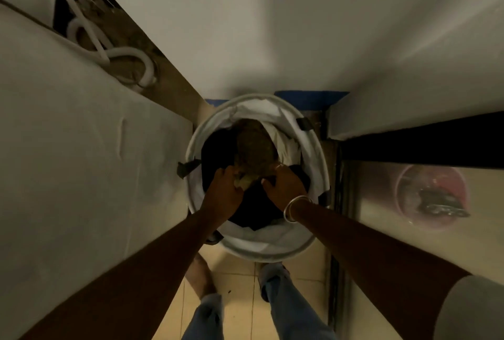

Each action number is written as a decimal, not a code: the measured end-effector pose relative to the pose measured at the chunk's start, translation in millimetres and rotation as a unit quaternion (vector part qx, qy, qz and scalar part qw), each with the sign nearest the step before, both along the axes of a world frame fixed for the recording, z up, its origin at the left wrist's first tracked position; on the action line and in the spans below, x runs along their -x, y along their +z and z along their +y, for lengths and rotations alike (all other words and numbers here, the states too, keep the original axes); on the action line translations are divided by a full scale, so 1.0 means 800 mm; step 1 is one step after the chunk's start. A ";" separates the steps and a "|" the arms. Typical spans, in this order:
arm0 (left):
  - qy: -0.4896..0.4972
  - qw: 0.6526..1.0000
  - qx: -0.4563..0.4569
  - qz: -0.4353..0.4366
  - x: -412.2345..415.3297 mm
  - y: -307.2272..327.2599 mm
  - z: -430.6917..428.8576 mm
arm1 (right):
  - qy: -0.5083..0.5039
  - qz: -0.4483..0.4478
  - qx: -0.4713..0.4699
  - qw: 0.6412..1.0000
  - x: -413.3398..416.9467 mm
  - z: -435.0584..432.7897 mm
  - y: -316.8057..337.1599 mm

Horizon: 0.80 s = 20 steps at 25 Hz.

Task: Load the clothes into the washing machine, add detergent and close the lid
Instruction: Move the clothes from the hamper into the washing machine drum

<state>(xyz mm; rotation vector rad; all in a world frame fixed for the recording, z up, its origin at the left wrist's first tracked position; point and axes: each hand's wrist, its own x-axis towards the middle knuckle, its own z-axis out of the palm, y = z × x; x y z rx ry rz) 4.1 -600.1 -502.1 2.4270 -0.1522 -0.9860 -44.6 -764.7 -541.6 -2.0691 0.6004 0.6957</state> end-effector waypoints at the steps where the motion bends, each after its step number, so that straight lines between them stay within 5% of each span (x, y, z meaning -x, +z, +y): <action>1: 0.007 1.000 -0.008 0.018 -0.002 -0.016 0.001 | 0.010 -0.013 0.000 1.000 -0.008 0.004 -0.015; 11: 0.207 0.971 0.007 0.116 -0.012 -0.102 0.004 | 0.054 0.050 0.136 0.988 -0.092 0.048 -0.142; 15: 0.326 0.929 0.074 0.159 -0.030 -0.109 0.009 | -0.075 -0.131 0.086 0.985 -0.076 0.039 -0.101; 18: 0.409 0.868 0.165 0.228 -0.041 -0.110 0.015 | -0.265 -0.168 -0.053 0.948 -0.055 0.035 -0.056; 20: 0.412 0.837 0.231 0.277 -0.048 -0.063 0.008 | -0.430 -0.135 -0.257 0.855 -0.048 0.029 -0.019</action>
